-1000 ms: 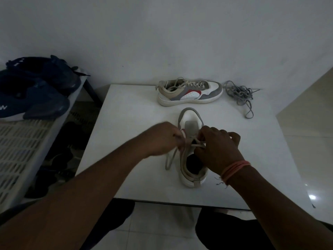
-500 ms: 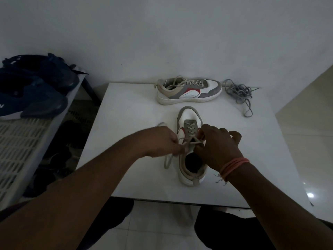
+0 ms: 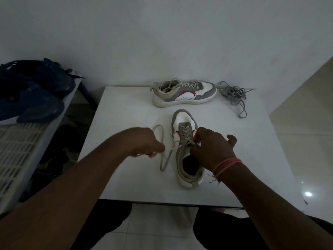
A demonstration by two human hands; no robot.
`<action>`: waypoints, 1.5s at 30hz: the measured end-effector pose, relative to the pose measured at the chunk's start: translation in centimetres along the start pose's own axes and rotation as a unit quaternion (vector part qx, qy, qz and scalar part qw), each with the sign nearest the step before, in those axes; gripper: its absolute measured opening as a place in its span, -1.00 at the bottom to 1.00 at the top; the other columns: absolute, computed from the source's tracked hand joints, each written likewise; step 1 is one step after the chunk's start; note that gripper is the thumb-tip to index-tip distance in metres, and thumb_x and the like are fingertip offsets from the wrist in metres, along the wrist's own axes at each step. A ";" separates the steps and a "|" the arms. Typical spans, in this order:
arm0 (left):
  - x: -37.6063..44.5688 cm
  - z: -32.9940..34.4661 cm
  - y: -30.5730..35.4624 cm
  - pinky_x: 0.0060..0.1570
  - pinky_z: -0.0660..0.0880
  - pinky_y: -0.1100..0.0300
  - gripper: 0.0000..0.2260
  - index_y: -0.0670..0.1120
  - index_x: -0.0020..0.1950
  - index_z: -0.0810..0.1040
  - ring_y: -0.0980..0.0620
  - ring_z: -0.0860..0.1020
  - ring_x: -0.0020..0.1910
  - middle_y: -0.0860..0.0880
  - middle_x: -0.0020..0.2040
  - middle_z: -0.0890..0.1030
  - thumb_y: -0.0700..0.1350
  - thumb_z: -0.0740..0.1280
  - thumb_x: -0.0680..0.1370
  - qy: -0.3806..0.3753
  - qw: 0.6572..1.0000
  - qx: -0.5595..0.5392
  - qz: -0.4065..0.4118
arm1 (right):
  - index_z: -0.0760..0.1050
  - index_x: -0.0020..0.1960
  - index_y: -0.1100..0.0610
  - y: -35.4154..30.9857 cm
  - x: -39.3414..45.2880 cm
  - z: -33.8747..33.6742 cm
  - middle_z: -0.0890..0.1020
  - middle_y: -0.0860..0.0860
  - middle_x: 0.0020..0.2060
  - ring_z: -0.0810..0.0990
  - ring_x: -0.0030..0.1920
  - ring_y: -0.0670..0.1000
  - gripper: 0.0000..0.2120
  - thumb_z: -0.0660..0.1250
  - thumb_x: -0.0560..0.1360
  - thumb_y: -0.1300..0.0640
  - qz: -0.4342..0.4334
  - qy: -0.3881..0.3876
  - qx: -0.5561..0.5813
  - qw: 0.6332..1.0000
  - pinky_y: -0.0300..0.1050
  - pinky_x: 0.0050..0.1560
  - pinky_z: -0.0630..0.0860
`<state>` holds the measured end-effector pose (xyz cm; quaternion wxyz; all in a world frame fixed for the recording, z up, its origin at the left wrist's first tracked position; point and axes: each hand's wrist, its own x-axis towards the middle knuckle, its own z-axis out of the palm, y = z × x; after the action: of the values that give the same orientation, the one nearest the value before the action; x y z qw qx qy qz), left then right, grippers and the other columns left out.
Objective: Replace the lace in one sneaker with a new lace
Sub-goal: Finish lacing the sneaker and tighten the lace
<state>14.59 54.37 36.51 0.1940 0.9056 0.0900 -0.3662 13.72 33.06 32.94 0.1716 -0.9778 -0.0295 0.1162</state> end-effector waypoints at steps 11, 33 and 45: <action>2.0 4.8 1.6 0.07 0.52 0.06 -0.84 0.08 -0.01 0.67 -0.14 0.60 0.10 -0.05 0.07 0.64 0.10 0.36 0.53 0.186 0.977 0.042 0.098 | 0.41 0.12 0.02 -0.2 -0.1 0.1 0.54 -0.05 0.00 0.54 0.11 0.06 -0.78 0.26 0.51 -0.02 -0.018 -0.030 -0.031 0.999 0.31 0.43 0.09; 0.6 -2.8 0.8 0.13 0.59 -0.11 -0.74 -0.38 0.33 0.41 -0.21 0.67 0.09 -0.32 0.19 0.63 -0.27 0.14 0.69 -0.050 0.416 -0.900 0.120 | 0.65 -0.18 0.06 1.1 1.7 -3.7 0.68 0.18 -0.08 0.61 -0.07 0.15 -0.67 0.22 0.61 -0.03 -0.070 -0.030 0.617 0.783 0.06 0.01 0.52; -0.7 2.2 4.3 0.05 0.52 0.30 -0.77 0.08 0.26 0.64 0.15 0.63 0.05 0.08 0.11 0.70 -0.03 0.38 0.61 0.228 0.927 -0.117 0.273 | 0.61 -0.11 0.16 0.3 1.2 -2.0 0.48 0.00 -0.46 0.37 -0.45 -0.05 -0.74 0.25 0.66 0.10 -0.067 -0.100 0.487 0.865 -0.17 -0.41 0.36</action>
<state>14.02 49.54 36.79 0.3655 0.9250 -0.0764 -0.0696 15.40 32.25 34.42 0.6291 -0.7489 -0.0521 0.2015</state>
